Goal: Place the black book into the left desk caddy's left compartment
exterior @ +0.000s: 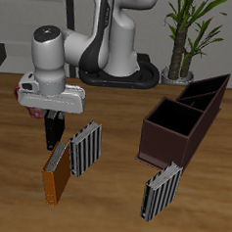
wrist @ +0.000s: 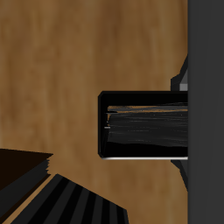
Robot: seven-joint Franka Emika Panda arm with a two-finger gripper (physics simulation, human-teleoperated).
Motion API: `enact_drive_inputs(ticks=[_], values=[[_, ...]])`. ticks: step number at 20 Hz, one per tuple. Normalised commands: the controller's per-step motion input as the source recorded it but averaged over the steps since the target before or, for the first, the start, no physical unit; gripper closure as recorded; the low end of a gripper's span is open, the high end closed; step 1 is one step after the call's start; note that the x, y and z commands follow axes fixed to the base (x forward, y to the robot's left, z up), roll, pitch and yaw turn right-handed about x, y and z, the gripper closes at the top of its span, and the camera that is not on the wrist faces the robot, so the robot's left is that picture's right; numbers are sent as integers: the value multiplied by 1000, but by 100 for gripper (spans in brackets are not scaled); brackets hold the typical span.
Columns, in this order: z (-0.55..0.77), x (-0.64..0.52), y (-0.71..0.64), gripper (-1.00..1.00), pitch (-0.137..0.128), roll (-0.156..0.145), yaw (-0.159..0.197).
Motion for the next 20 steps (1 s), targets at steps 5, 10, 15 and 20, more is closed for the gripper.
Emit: enact_drive_inputs(ticks=[5, 10, 15, 20], values=[[230, -86, 74, 100, -25, -1, -9], [372, -225, 133, 100, -50, -35, -13], [466, -417, 212, 100, -62, -54, -38], [243, -366, 210, 100, -35, -9, -42]])
